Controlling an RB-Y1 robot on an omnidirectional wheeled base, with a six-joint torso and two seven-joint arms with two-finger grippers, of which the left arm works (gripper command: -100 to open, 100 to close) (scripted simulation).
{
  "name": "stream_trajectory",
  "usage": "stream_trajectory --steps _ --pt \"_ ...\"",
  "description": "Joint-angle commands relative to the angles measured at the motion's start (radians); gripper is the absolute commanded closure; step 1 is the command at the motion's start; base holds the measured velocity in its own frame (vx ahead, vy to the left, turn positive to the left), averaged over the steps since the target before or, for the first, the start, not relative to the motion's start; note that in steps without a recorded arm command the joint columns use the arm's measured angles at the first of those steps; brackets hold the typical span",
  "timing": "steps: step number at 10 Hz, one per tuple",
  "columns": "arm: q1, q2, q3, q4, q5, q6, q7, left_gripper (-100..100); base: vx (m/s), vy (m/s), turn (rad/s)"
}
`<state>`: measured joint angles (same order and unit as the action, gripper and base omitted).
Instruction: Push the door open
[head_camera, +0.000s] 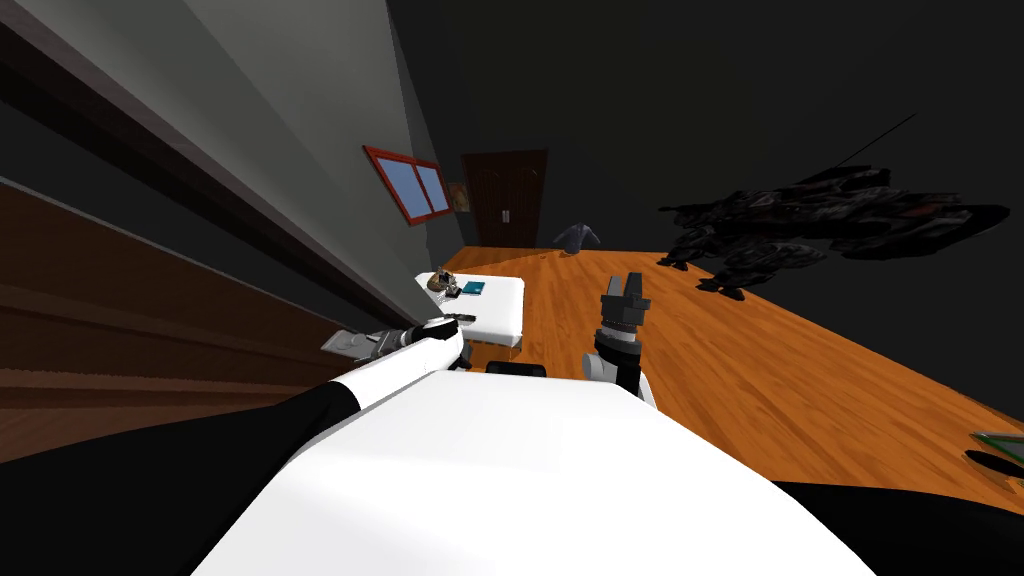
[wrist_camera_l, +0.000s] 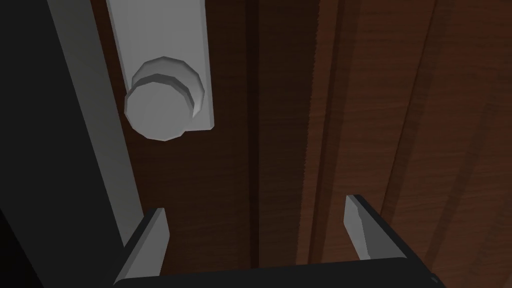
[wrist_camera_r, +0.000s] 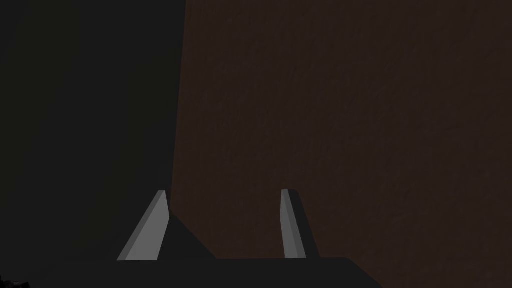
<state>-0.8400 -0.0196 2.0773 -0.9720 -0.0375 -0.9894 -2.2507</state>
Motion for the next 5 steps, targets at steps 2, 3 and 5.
stream_trajectory --steps 2,3,5 --pt "0.01 0.03 -0.045 0.001 0.002 -0.003 0.003 -100 -0.055 0.019 0.014" --pt "0.016 0.045 -0.067 0.001 0.004 -0.005 0.004 -100 -0.067 0.036 -0.02" --pt "0.023 0.06 -0.089 0.002 0.006 -0.007 0.006 -100 -0.078 0.024 -0.032"
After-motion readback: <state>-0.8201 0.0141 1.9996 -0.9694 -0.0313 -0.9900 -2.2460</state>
